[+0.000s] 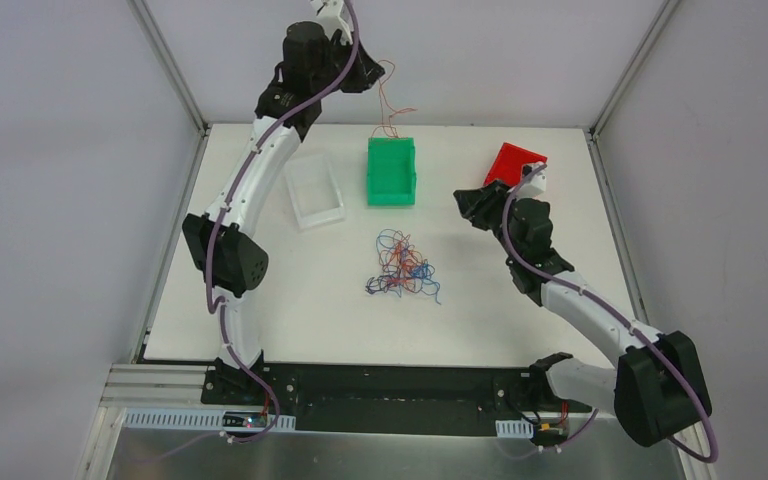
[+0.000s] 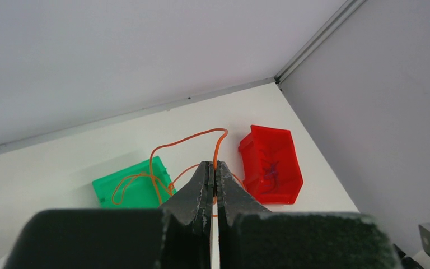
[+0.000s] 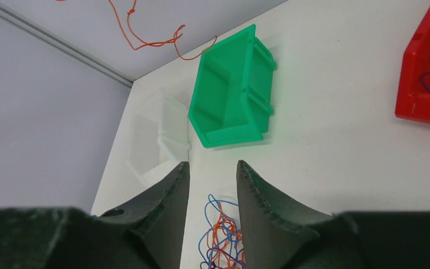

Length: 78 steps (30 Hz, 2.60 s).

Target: Untangle the cables

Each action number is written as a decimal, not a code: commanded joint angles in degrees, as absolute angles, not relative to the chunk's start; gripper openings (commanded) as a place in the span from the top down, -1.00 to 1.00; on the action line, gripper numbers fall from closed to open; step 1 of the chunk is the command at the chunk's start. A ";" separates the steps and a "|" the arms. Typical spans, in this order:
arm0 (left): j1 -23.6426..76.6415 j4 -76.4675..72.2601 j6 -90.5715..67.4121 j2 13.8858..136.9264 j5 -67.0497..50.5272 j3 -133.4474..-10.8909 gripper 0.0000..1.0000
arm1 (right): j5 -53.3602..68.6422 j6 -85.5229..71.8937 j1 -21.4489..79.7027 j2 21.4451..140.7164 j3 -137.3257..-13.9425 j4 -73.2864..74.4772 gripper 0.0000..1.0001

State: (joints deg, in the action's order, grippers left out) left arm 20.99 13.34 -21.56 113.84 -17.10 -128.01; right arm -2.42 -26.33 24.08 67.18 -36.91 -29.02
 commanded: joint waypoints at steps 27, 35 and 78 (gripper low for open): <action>20.96 15.76 -16.58 129.44 -12.72 -117.21 1.00 | -11.50 -27.21 23.28 56.13 -24.21 -32.00 0.19; 20.92 16.94 -18.39 134.73 -13.85 -119.43 1.00 | -12.52 -27.00 23.25 55.45 -23.64 -31.99 0.19; 34.10 0.47 -15.97 77.16 -16.76 -49.13 -0.58 | 23.32 -27.29 26.62 64.85 -22.76 -27.31 -0.02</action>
State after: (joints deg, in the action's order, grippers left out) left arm 34.39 11.44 -16.03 77.34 -17.23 -50.68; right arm 18.13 -27.64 25.15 64.49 -23.53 -25.85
